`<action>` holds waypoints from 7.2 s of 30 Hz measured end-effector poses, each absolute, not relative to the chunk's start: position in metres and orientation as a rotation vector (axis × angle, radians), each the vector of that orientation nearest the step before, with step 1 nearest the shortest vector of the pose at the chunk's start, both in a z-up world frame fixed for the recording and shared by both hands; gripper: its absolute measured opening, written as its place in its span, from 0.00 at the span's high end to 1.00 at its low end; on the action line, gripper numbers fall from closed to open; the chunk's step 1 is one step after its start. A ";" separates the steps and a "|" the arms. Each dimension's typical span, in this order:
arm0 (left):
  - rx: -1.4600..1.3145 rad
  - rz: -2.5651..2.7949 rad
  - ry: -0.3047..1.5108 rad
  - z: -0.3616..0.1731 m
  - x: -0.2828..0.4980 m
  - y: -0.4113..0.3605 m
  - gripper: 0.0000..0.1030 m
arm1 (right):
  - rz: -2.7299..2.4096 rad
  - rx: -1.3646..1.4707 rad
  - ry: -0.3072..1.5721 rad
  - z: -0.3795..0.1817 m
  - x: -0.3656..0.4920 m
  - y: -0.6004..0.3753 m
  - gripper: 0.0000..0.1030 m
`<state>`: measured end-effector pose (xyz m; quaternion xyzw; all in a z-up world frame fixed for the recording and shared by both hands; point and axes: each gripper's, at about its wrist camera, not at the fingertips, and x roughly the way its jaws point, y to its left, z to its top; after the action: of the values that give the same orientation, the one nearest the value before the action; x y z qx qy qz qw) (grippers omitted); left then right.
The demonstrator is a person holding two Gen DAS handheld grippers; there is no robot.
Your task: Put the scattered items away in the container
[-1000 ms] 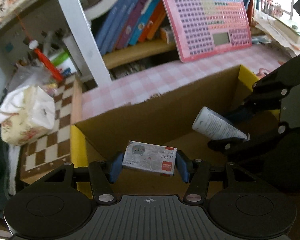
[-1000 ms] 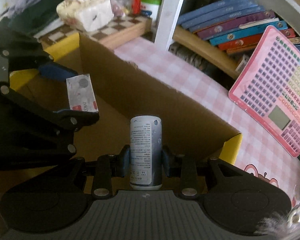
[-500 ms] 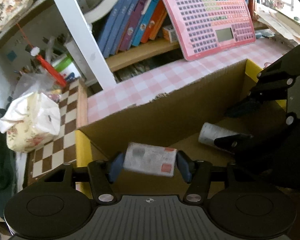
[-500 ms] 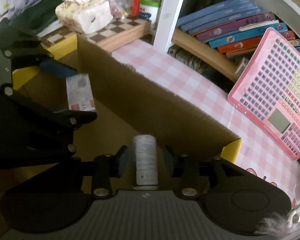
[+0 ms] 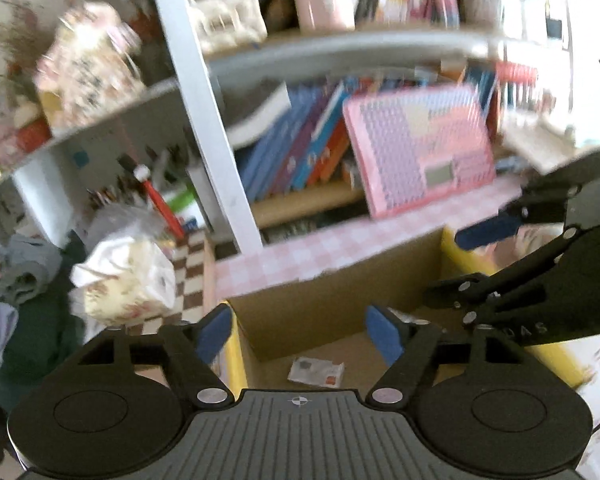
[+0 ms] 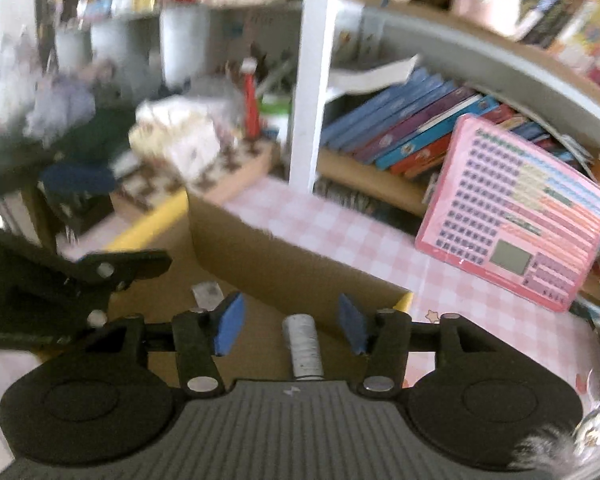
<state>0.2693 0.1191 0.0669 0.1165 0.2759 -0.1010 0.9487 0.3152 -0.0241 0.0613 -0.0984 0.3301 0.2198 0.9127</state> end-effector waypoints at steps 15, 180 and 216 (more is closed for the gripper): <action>0.109 -0.111 0.493 0.065 0.109 0.138 0.20 | 0.264 -0.106 0.481 0.073 0.139 -0.069 0.49; 0.241 -0.431 0.842 -0.086 0.291 -0.235 0.60 | 0.090 0.016 0.900 -0.079 0.286 -0.354 0.59; 0.094 -0.393 0.784 -0.023 0.147 -0.108 0.60 | 0.214 -0.009 0.857 -0.032 0.142 -0.268 0.60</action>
<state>0.1473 -0.1083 -0.0228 0.0453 0.3794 -0.1900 0.9044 0.1424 -0.2680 -0.0322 -0.0042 0.4149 0.1036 0.9039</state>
